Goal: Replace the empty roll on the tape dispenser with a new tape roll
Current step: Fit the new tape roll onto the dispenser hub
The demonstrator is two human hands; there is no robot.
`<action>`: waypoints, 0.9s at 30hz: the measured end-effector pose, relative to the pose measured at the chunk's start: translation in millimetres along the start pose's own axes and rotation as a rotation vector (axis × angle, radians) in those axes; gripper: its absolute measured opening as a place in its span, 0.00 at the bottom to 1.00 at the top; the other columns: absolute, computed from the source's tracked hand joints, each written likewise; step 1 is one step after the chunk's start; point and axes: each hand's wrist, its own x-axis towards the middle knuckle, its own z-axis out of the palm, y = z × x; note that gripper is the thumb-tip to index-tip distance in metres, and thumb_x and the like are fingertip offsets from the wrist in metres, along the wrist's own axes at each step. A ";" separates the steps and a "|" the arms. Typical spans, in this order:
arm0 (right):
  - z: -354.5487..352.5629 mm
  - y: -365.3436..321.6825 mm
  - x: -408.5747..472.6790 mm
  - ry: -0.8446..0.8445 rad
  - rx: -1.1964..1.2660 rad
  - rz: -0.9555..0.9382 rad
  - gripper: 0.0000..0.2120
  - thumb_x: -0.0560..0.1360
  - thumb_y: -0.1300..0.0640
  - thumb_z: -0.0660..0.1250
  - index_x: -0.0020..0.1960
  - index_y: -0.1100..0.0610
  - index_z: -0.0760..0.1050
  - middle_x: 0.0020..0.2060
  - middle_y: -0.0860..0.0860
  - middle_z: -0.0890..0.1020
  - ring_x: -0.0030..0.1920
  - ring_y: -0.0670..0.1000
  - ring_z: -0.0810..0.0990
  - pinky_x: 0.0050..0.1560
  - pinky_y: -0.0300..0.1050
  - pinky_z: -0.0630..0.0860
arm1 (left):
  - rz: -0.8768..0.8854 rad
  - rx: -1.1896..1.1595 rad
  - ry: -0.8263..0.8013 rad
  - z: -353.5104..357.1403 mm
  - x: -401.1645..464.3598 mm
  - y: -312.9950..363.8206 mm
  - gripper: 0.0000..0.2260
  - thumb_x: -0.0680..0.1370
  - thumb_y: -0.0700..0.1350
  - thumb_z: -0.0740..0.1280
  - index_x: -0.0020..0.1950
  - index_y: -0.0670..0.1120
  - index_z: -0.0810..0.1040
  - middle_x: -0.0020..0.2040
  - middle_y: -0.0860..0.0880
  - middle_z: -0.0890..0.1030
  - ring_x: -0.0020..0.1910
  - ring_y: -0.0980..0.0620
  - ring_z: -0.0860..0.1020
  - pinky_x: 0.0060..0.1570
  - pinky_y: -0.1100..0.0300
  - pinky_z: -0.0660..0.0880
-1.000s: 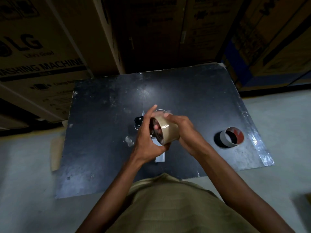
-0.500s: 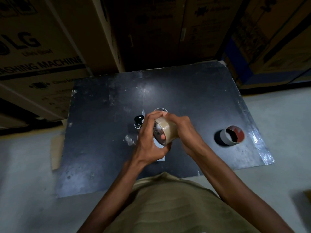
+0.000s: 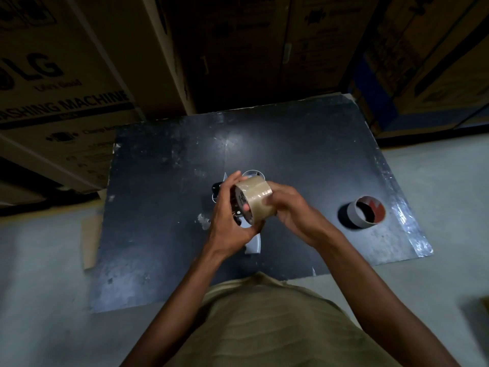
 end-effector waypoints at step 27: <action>-10.2 32.1 26.4 -0.010 -0.750 -0.027 0.14 0.71 0.50 0.69 0.46 0.61 0.81 0.39 0.64 0.83 0.39 0.48 0.77 0.44 0.60 0.77 | -0.126 0.053 -0.086 -30.5 18.8 -21.6 0.11 0.74 0.37 0.73 0.54 0.46 0.84 0.49 0.49 0.80 0.47 0.54 0.81 0.39 0.66 0.77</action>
